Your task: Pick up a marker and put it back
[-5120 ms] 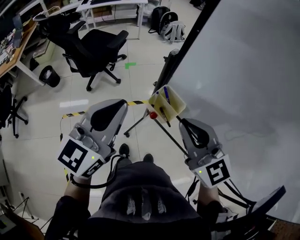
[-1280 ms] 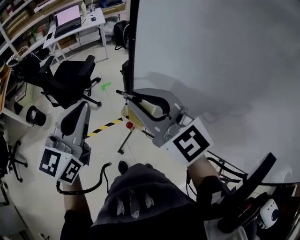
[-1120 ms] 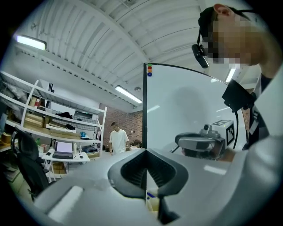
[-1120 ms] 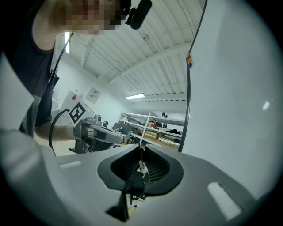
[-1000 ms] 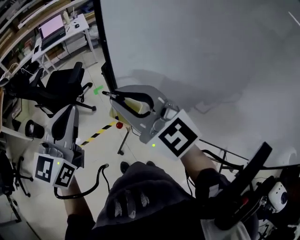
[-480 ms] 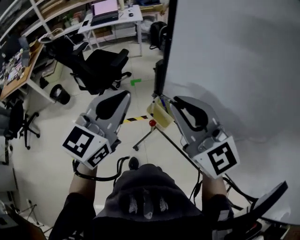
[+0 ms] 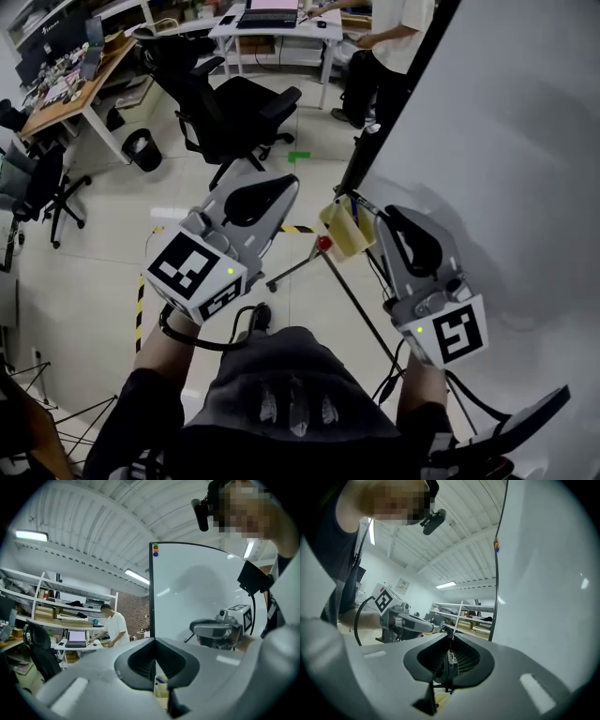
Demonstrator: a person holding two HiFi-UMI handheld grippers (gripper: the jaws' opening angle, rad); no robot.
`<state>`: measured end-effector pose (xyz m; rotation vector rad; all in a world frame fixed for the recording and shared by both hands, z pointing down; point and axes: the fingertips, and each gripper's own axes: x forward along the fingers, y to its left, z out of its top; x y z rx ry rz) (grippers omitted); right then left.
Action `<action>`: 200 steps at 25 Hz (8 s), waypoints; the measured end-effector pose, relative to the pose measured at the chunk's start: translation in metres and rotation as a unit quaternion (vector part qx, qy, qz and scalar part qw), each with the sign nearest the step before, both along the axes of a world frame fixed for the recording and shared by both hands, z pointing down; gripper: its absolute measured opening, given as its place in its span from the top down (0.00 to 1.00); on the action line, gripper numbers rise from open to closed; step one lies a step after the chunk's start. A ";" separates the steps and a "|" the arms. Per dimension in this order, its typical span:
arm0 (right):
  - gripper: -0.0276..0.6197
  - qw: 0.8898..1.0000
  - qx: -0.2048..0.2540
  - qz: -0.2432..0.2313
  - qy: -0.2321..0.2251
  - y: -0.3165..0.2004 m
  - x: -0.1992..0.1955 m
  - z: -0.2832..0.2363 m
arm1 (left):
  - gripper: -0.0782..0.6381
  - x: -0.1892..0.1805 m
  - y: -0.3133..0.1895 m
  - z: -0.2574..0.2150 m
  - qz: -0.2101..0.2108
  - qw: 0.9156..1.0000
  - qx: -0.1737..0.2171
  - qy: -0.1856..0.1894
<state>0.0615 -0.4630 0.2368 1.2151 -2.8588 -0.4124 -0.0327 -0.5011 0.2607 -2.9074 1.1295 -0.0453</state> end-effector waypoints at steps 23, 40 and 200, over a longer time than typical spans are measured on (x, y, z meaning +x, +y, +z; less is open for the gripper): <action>0.90 0.999 -0.009 -0.036 -0.033 0.049 0.022 0.023 | 0.88 -0.019 0.096 0.001 -0.080 0.996 0.026 -0.002; 0.90 0.999 0.009 0.040 0.028 0.285 -0.057 0.008 | 0.88 -0.081 0.298 0.022 0.018 0.998 -0.003 0.064; 0.90 0.998 0.024 0.037 -0.039 0.476 0.067 0.008 | 0.88 -0.054 0.513 0.024 -0.082 0.996 0.004 0.040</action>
